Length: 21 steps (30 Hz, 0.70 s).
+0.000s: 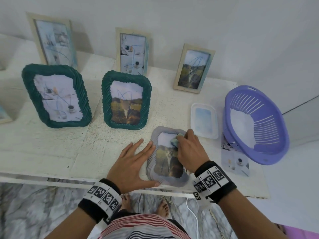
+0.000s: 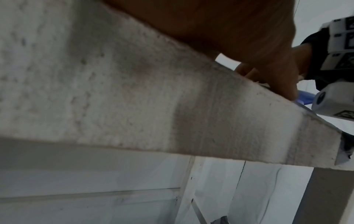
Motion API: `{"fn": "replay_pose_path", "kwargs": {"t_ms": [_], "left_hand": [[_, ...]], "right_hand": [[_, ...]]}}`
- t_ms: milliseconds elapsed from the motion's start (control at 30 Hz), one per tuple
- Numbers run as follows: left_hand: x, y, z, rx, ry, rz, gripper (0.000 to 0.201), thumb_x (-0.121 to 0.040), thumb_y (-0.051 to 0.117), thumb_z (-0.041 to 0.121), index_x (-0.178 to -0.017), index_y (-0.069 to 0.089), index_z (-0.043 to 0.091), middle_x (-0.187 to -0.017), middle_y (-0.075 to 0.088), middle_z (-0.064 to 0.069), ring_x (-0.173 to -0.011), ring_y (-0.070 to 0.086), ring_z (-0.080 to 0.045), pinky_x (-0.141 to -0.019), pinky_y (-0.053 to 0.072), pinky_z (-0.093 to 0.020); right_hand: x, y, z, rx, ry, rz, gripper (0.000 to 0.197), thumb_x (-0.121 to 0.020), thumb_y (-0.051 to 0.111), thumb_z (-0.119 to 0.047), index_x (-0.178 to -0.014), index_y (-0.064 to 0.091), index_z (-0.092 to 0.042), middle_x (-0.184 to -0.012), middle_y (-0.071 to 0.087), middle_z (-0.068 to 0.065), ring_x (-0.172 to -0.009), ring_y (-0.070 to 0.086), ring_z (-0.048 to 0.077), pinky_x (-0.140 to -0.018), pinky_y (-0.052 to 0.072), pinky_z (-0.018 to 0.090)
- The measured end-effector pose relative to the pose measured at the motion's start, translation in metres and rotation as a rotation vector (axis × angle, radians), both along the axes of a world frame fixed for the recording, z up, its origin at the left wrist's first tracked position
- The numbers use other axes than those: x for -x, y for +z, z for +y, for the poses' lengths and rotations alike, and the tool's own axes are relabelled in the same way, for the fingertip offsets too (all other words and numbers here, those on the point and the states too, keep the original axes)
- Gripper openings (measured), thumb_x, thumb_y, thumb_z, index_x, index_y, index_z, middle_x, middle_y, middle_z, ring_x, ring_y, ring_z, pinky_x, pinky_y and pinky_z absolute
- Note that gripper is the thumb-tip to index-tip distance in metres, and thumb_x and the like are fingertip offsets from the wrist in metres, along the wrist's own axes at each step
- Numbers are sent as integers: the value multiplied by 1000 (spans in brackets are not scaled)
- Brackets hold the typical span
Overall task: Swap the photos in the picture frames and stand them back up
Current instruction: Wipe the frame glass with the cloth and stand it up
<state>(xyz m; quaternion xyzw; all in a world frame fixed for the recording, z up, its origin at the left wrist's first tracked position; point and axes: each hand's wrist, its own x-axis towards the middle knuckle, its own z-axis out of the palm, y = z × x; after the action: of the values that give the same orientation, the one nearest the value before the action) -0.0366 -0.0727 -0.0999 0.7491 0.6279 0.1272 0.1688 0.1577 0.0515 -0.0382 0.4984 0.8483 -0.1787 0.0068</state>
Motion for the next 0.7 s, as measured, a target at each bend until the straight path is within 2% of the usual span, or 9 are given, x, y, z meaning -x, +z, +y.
{"fn": "replay_pose_path", "kwargs": {"t_ms": [133, 233, 300, 367, 433, 533, 633, 700], "left_hand": [[0, 0, 0, -4, 3, -24, 111, -72, 42, 92, -155, 20, 22, -161, 19, 10, -151, 7, -15, -119, 8, -43], [1, -1, 0, -5, 8, -38, 111, -71, 44, 92, -155, 21, 23, -160, 20, 10, -151, 7, -14, -119, 8, -43], [1, -1, 0, -1, 9, -33, 111, -71, 43, 92, -155, 20, 23, -161, 19, 11, -151, 5, -14, -120, 7, -42], [1, -1, 1, 11, 3, -20, 111, -71, 41, 92, -156, 18, 23, -161, 17, 11, -151, 3, -13, -120, 5, -42], [1, 0, 1, 19, 5, -19, 111, -71, 40, 93, -156, 17, 24, -161, 14, 12, -151, 1, -13, -120, 4, -42], [1, 2, 1, 29, 9, -16, 111, -71, 39, 93, -156, 13, 26, -161, 10, 14, -150, -3, -11, -121, 1, -40], [1, 2, 0, 18, 13, -18, 110, -72, 39, 93, -156, 16, 25, -161, 13, 12, -150, 0, -12, -121, 3, -40], [1, 1, 0, 17, 14, -19, 110, -71, 39, 93, -155, 18, 25, -161, 14, 11, -150, 2, -13, -120, 3, -41]], "right_hand": [[-4, -1, -8, 49, 53, 58, 23, -94, 43, -12, -110, 60, -9, -100, 34, 4, -85, 47, 26, -81, 47, 39], [-16, 3, -31, 164, 230, 89, 39, -94, 33, -28, -115, 62, -13, -101, 41, 6, -83, 49, 23, -77, 48, 36], [-24, 4, -36, 169, 271, 22, 48, -91, 28, -35, -120, 60, -15, -104, 42, 7, -86, 48, 24, -76, 47, 38], [-26, 3, -25, 100, 210, -45, 36, -94, 37, -29, -122, 56, -15, -108, 41, 9, -88, 48, 26, -77, 48, 40], [-19, 2, -7, 36, 125, -23, 28, -94, 43, -17, -118, 56, -12, -107, 40, 10, -89, 49, 28, -78, 48, 39], [-4, 2, 9, 31, 49, -7, 20, -94, 47, -16, -107, 59, -8, -102, 36, 6, -92, 49, 28, -82, 47, 36], [-5, -2, 6, 41, 78, 11, 22, -92, 48, -13, -109, 60, -8, -102, 37, 7, -90, 50, 29, -81, 48, 40], [-13, -1, -7, 71, 188, 45, 29, -91, 47, -14, -117, 61, -11, -104, 42, 10, -88, 50, 29, -77, 49, 42]]}}
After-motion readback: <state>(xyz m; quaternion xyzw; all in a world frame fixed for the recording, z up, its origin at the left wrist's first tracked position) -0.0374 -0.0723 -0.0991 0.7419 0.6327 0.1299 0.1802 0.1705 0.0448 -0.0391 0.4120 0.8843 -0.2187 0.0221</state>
